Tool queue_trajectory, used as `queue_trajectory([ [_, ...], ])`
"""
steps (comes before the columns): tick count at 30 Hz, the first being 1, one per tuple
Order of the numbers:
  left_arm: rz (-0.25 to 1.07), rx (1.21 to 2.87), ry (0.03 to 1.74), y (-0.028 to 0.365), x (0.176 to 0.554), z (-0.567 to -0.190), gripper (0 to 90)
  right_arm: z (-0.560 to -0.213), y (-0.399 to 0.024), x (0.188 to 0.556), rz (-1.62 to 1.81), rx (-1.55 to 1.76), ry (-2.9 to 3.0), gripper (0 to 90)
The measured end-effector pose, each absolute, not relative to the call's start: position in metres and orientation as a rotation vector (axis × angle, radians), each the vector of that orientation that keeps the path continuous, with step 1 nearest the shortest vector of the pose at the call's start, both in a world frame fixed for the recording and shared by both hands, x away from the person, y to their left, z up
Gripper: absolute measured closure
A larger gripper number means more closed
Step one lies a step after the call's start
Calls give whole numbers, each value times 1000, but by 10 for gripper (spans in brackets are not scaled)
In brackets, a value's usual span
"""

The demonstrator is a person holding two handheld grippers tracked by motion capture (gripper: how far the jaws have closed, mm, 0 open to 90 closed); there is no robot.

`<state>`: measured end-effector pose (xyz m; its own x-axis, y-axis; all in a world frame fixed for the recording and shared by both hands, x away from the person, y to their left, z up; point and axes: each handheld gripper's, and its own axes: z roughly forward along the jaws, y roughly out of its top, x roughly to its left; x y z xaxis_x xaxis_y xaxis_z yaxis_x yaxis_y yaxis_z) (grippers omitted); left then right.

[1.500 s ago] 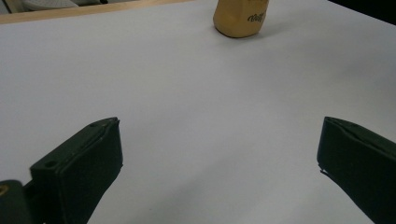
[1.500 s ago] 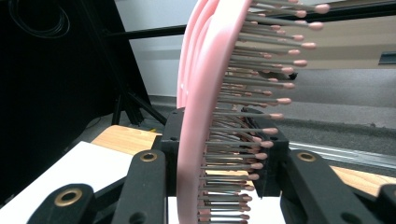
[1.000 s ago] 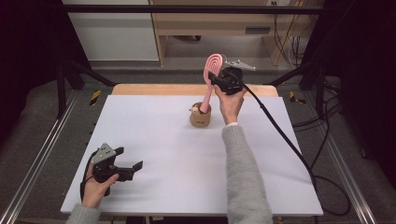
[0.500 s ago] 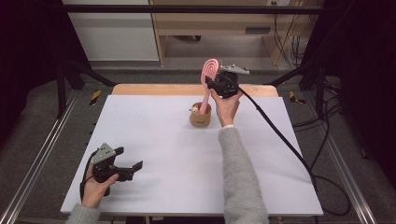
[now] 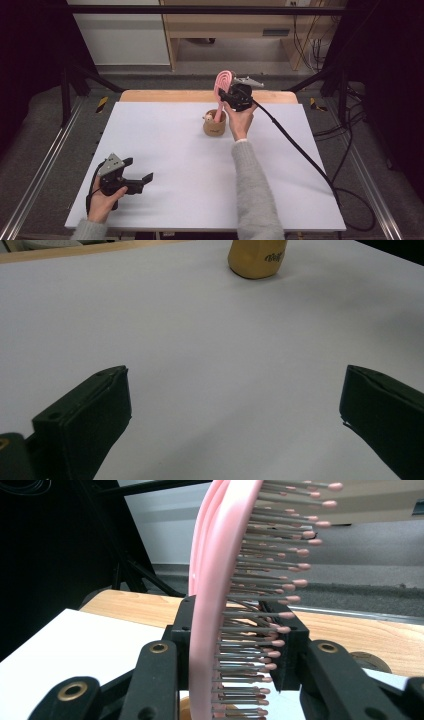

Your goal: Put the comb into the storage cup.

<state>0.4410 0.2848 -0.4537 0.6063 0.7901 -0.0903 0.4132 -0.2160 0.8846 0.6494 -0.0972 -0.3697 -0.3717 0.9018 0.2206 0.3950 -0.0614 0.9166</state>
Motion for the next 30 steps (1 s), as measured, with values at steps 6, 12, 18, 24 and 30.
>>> queue_trajectory([
  [6,476,1844,968,284,441,-454,1,-374,-101,648,1442,1396,1742,632],
  [12,476,1844,969,284,441,-454,1,-383,-107,647,1441,1417,1731,631],
  [18,476,1845,968,283,441,-454,1,-385,-112,646,1456,1432,1718,629],
  [24,476,1846,967,283,441,-454,1,-385,-115,645,1457,1436,1717,624],
  [30,476,1846,968,283,441,-454,1,-386,-121,644,1449,1449,1716,614],
])
